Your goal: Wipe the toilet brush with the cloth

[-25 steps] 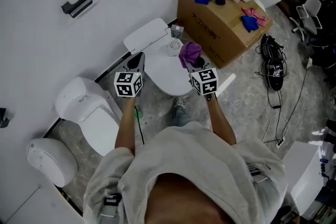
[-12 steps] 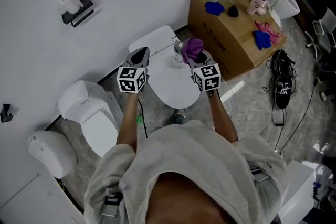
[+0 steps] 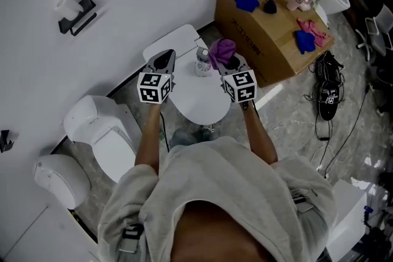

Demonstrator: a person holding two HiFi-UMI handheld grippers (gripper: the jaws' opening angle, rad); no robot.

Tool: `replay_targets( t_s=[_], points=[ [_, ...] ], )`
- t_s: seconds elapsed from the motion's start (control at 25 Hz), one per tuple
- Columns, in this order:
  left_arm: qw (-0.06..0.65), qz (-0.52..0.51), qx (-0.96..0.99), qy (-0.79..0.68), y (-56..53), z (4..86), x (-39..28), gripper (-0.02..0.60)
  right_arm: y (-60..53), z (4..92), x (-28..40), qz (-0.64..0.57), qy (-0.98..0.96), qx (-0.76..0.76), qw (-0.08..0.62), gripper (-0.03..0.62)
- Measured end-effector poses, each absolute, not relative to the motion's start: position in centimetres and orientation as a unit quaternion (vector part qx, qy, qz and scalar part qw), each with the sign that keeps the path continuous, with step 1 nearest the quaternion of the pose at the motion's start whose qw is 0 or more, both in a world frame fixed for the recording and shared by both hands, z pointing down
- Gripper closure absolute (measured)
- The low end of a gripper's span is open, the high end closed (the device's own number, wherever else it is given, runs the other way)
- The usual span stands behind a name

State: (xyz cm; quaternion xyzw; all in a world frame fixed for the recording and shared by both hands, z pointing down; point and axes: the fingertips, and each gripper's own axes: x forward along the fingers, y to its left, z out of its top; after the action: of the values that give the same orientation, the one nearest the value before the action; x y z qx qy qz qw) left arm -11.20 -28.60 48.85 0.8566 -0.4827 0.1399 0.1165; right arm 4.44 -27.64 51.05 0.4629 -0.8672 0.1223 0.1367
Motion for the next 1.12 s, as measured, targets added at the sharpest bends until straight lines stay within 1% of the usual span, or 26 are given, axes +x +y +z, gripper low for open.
replay_targets(
  t_s=[0.48,0.72,1.12],
  points=[
    [0.117,0.165,0.903,-0.380,-31.4,51.2,-6.8,0.561,-25.7,52.5,6.9,0.152,-0.810,0.547,0.148,0.474],
    [0.119,0.182,0.922,-0.320,-32.2,52.7,-5.2,0.563,-25.2,53.2,5.3,0.168,-0.790,0.570,0.150,0.474],
    [0.127,0.197,0.941,-0.243,-32.3,55.3,-1.8,0.561,-25.1,55.3,2.5,0.191,-0.785,0.567,0.162,0.474]
  ],
)
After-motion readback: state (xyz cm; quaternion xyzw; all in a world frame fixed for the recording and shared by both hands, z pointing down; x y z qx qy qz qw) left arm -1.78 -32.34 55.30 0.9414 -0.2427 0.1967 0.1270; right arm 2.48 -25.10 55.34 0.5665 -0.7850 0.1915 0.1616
